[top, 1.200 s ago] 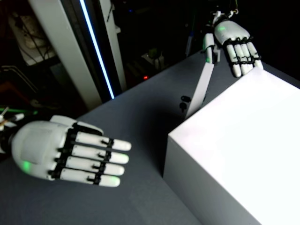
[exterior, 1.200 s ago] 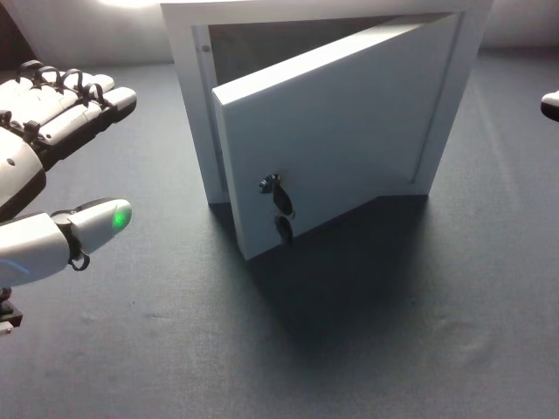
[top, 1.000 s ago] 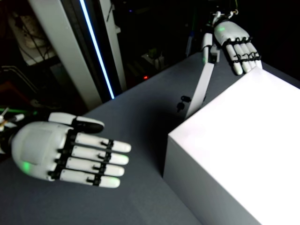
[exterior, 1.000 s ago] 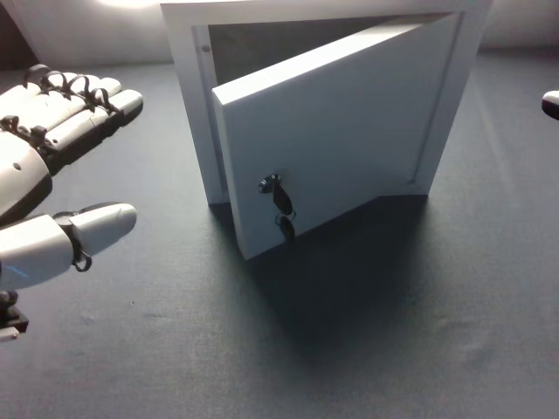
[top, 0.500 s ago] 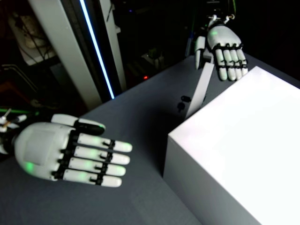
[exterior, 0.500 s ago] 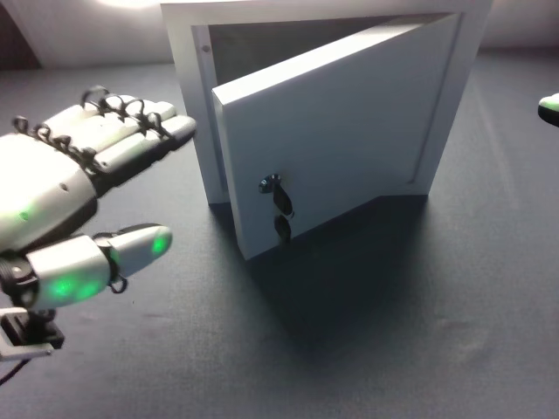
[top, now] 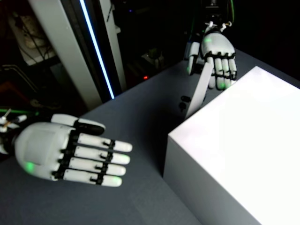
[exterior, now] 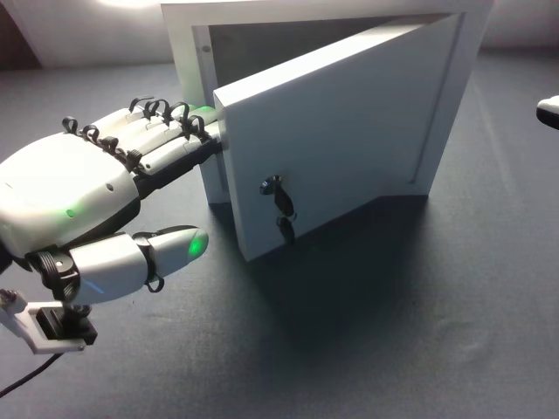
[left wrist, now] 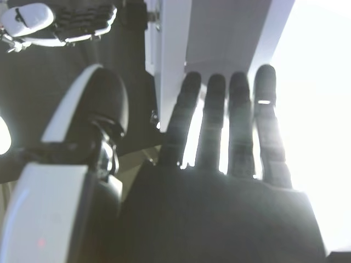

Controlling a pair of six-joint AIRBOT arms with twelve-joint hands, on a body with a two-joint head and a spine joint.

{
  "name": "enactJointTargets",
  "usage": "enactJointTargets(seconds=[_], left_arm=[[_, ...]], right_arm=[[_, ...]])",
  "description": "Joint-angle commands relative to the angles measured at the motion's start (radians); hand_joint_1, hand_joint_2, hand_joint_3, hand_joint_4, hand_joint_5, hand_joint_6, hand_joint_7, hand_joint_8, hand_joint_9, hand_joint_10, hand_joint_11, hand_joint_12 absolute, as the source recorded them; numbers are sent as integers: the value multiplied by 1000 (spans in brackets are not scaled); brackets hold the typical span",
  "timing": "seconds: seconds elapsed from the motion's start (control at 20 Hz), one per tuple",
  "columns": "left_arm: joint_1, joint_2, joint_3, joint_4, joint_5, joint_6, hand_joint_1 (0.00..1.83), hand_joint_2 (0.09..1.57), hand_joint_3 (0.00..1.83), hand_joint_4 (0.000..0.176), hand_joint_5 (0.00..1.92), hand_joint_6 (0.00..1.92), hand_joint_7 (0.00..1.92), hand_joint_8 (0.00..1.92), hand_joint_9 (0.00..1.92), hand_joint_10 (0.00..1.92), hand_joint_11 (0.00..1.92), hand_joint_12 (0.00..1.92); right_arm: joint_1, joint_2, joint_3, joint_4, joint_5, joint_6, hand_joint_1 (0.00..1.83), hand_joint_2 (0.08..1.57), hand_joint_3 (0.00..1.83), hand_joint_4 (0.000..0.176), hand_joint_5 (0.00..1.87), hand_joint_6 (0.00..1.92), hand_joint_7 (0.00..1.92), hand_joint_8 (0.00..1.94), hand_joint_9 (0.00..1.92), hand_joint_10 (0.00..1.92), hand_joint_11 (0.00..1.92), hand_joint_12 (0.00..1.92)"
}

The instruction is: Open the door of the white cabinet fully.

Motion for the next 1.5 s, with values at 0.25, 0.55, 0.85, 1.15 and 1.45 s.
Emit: enactJointTargets(seconds=[0.25, 0.55, 0.85, 1.15, 1.45], left_arm=[[-26, -13, 6, 28, -108, -20, 97, 1463, 0, 0, 57, 0, 64, 4, 84, 4, 0, 325], [-30, -19, 8, 38, -100, -30, 98, 1450, 1, 0, 21, 0, 44, 3, 91, 5, 0, 403], [-56, -49, 27, 84, -67, -63, 92, 1476, 1, 0, 62, 3, 36, 1, 68, 3, 5, 398], [-102, -77, 44, 159, -26, -104, 216, 1450, 0, 0, 110, 6, 65, 8, 68, 5, 0, 301], [-145, -113, 60, 248, 26, -159, 211, 1461, 2, 0, 86, 0, 64, 0, 80, 1, 63, 195]], right_arm=[[8, 0, 8, 30, 121, 12, 448, 1399, 1, 0, 232, 0, 236, 2, 202, 2, 179, 13], [8, -3, 9, 30, 121, 16, 416, 1397, 1, 0, 244, 3, 242, 2, 210, 3, 190, 16], [8, -4, 13, 30, 121, 17, 423, 1389, 0, 0, 249, 3, 253, 4, 220, 4, 193, 14], [8, -7, 15, 30, 121, 18, 420, 1395, 1, 0, 251, 1, 257, 2, 216, 1, 181, 7], [8, -9, 18, 30, 121, 23, 397, 1394, 2, 0, 253, 1, 266, 3, 223, 2, 184, 6]])
